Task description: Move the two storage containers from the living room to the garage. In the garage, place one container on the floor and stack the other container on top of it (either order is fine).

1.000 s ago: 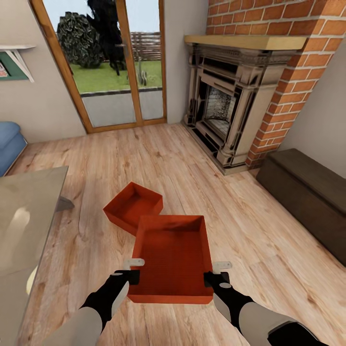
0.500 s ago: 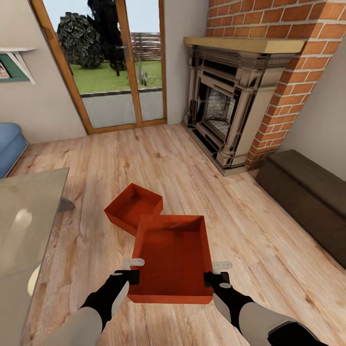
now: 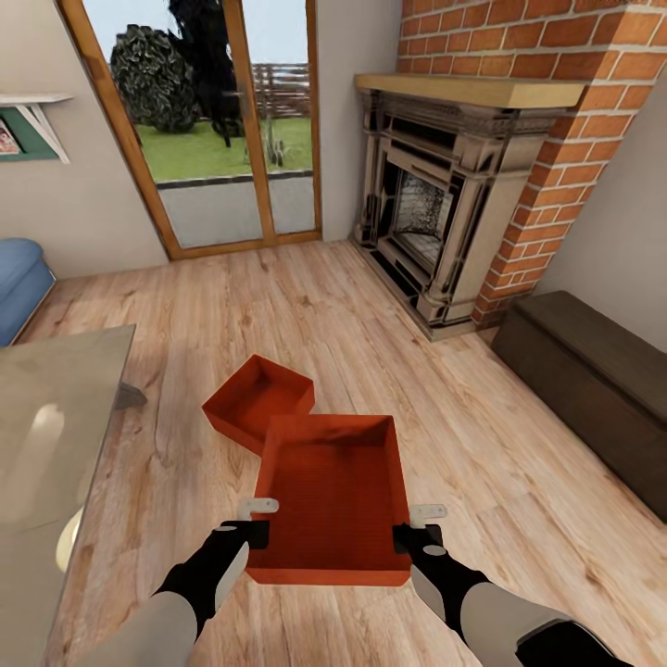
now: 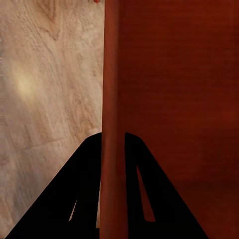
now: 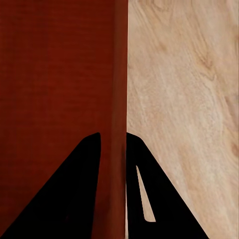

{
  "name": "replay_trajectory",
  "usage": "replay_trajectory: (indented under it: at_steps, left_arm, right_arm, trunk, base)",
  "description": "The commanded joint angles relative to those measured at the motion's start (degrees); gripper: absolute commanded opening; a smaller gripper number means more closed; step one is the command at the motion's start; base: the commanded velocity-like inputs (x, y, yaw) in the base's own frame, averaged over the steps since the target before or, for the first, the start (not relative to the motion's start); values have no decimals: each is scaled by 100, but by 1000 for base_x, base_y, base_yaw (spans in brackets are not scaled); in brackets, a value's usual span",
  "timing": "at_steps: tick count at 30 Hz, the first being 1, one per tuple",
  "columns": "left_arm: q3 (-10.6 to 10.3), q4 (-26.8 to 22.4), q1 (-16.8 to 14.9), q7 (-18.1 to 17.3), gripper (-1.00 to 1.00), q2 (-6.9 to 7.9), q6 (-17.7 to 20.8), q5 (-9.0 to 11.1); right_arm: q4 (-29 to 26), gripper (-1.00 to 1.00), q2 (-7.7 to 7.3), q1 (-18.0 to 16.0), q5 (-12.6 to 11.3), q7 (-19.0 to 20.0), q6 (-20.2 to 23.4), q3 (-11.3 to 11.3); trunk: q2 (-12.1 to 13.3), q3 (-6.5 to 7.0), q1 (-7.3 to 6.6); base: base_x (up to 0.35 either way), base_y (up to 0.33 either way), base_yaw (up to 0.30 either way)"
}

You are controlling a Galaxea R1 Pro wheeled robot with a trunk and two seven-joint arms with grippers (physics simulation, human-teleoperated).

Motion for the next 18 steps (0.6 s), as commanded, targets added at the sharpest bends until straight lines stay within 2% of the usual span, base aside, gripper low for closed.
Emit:
replay_trajectory:
  at_steps: [1,18]
  left_arm:
    - [14,-27,-2,53,-100,-4,34,-49]
    - [18,-27,-2,56,-100,-4,34,-49]
  right_arm:
    - [13,-100,15,-1,-108,13,-5,61]
    - [13,-100,7,-1,-108,14,-5,61]
  trunk:
    - [38,14,-22]
    - [720,319,-395]
  base:
    - [0,0,0]
    - [0,0,0]
